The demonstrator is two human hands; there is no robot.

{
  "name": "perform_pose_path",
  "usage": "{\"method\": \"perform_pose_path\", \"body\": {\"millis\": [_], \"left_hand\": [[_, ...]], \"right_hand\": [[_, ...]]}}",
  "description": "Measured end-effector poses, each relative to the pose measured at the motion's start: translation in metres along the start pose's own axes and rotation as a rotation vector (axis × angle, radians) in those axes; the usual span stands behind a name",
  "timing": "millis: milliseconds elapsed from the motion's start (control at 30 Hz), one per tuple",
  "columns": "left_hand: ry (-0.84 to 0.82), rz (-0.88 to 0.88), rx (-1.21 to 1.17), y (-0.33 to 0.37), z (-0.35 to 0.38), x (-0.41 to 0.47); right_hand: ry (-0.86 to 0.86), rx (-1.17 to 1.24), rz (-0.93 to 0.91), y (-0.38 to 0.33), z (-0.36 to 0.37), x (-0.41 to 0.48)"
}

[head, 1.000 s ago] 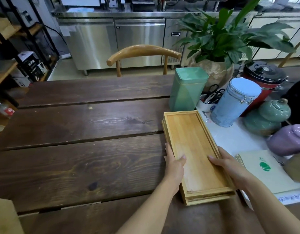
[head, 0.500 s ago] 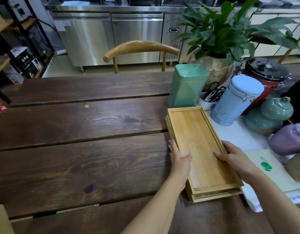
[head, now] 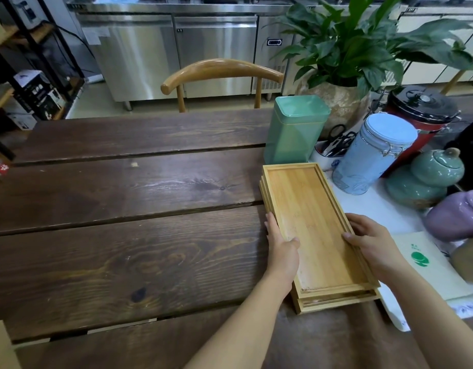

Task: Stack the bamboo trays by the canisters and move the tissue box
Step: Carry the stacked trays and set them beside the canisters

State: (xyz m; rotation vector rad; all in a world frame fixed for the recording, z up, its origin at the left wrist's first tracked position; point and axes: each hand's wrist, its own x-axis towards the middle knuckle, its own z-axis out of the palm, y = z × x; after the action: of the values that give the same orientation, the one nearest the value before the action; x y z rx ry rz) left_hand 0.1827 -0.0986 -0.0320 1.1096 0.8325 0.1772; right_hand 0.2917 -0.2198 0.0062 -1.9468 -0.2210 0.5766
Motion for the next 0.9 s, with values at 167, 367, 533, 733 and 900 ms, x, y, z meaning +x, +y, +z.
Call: {"method": "perform_pose_path", "body": {"millis": [167, 367, 533, 733, 900], "left_hand": [[-0.003, 0.002, -0.019, 0.0, -0.001, -0.005], [-0.034, -0.006, 0.054, 0.004, -0.002, -0.009], [-0.029, 0.061, 0.173, 0.004, -0.002, -0.011], [-0.044, 0.037, 0.126, 0.004, 0.0, -0.02], [-0.053, 0.035, 0.097, 0.006, 0.0, -0.022]], "right_hand": [[-0.019, -0.022, -0.014, 0.0, 0.0, 0.0], [-0.026, -0.018, -0.007, 0.001, -0.002, -0.001], [-0.017, -0.026, -0.019, -0.001, -0.003, -0.003], [-0.029, -0.031, -0.025, 0.002, -0.007, -0.009], [-0.044, -0.053, -0.03, 0.002, -0.011, -0.013]]}}
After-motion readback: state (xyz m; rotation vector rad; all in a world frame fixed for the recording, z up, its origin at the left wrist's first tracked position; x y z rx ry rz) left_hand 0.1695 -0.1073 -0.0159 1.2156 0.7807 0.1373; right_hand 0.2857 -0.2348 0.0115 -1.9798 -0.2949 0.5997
